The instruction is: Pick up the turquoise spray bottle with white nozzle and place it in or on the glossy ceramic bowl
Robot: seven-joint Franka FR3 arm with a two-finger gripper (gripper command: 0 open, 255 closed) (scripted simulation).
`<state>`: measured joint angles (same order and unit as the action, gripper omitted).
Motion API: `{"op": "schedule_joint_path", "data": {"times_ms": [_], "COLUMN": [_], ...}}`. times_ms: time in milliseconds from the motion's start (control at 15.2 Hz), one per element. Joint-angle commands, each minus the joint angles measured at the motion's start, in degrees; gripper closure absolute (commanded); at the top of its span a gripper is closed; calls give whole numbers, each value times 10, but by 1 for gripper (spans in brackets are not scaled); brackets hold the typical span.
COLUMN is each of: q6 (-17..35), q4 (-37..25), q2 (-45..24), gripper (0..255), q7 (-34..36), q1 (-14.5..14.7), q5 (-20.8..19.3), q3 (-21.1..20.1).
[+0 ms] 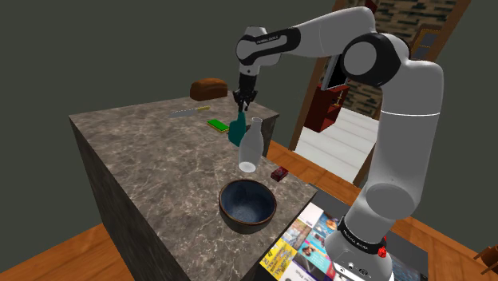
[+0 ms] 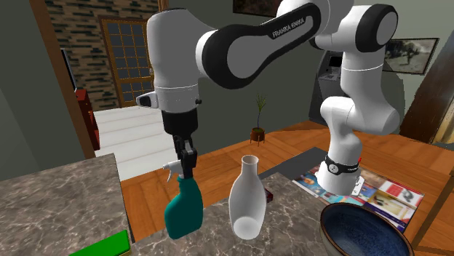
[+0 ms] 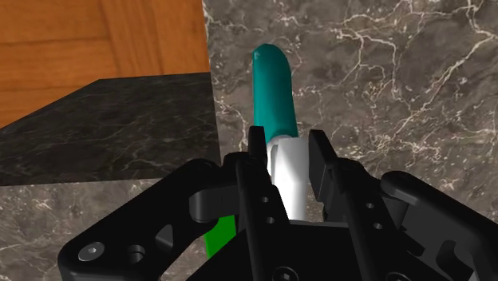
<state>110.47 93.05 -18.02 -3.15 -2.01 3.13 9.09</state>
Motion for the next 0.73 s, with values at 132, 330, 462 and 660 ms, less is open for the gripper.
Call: {"op": "schedule_joint_path", "data": {"times_ms": [132, 330, 462, 660], "q6": [-27, -49, -64, -87], "q4": [-22, -41, -55, -77], "q2": [5, 8, 9, 10], "gripper": [255, 255, 255, 255], "q7": [0, 1, 1, 1], "q1": [-1, -1, -1, -2], "q5": [-1, -2, -2, -2], "q3": [1, 1, 1, 2]}}
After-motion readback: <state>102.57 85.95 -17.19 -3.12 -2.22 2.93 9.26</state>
